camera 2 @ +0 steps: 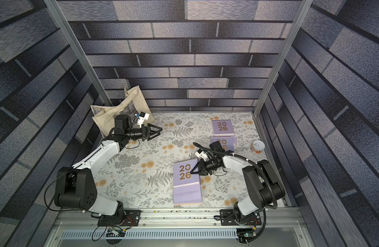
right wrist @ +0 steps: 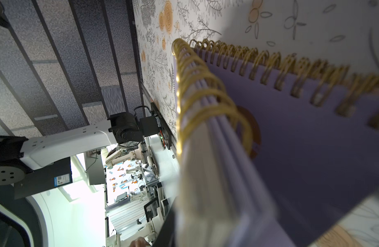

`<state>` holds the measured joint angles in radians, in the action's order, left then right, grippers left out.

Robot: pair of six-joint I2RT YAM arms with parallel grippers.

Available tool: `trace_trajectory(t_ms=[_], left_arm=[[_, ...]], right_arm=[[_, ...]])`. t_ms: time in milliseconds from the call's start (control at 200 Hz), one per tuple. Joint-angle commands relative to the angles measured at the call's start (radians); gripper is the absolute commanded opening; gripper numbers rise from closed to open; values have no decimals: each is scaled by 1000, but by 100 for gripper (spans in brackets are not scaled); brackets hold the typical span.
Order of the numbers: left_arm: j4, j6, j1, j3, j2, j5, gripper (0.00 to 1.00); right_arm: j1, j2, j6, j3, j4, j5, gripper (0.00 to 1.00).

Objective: Stack the calendars
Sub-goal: Place the calendar at the calendar.

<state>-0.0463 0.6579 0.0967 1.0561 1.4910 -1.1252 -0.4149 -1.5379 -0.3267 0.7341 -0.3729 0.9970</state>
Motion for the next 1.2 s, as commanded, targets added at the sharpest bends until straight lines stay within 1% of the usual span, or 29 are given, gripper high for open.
trace_trajectory(t_ms=[0, 85, 501, 716, 887, 1012, 1087, 1157, 1197], left_arm=[[-26, 2, 1, -13, -27, -16, 78], [-27, 4, 1, -10, -20, -16, 78], [-53, 16, 3, -27, -19, -16, 78], [-57, 19, 3, -25, -17, -16, 78], [-55, 19, 3, -23, -19, -15, 78], [-51, 17, 4, -11, -10, -6, 80], [-37, 12, 5, 7, 2, 6, 83], [-26, 3, 12, 33, 26, 25, 90], [3, -12, 22, 67, 47, 42, 93]], right_arm=[[-6, 14, 17, 25, -57, -42, 27], [-7, 25, 10, 22, -62, -67, 31], [-7, 46, -4, 68, -171, -237, 32], [-6, 65, 0, 65, -213, -275, 37], [-7, 70, 5, 75, -243, -309, 45], [-6, 86, 35, 126, -319, -401, 54], [-5, 103, 63, 179, -376, -477, 60], [-1, 116, 79, 233, -423, -574, 66], [4, 118, 78, 259, -426, -599, 69]])
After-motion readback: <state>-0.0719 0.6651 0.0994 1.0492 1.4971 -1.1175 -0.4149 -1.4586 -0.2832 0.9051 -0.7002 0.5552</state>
